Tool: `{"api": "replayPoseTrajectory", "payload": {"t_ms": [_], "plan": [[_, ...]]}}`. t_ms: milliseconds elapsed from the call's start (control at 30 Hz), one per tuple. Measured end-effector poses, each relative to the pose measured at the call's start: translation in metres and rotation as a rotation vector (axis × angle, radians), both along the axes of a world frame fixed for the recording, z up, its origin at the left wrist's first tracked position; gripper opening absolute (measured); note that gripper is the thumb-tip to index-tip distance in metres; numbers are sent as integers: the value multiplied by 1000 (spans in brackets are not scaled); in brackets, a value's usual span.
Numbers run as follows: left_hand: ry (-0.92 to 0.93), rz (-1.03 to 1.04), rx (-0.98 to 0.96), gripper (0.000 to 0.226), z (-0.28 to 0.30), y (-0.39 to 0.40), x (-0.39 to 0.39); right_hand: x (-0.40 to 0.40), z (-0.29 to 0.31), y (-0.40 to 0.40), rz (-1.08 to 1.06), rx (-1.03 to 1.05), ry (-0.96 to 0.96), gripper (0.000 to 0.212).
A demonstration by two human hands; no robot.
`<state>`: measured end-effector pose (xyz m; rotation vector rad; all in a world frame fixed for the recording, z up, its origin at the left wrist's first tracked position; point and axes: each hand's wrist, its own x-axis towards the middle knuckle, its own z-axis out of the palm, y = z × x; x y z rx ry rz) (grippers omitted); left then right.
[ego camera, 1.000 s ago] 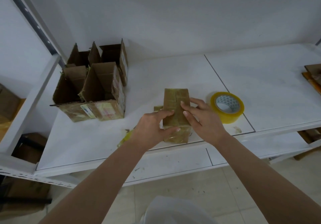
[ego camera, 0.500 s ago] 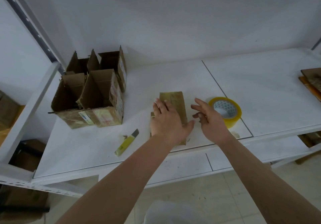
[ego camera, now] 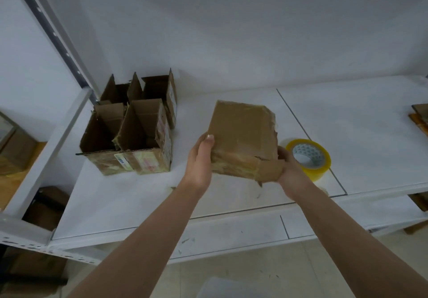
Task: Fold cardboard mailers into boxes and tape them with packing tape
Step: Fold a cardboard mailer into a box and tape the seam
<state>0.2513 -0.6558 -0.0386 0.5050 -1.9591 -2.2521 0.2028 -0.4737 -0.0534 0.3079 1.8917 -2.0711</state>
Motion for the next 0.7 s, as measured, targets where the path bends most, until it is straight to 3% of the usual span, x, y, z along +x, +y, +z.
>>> {"api": "replayPoseTrajectory", "payload": {"t_ms": [100,200,300,433,567,700], "plan": [[-82,-5,-264,33,-2,-16,-3,-10,1,3,-36,111,85,36],[-118,-101,-569,43,-3,-24,-6,-18,0,-2,24,380,269,38],[-120,-186,-622,46,4,-19,-8,-19,-2,-12,74,527,417,38],[-153,-231,-782,36,8,-12,-13,-16,4,-18,102,548,362,49],[-100,-128,-892,17,10,-15,-28,-11,14,-22,356,523,177,27],[-80,-148,-967,21,22,-27,-42,-26,21,-40,298,500,206,3]]}}
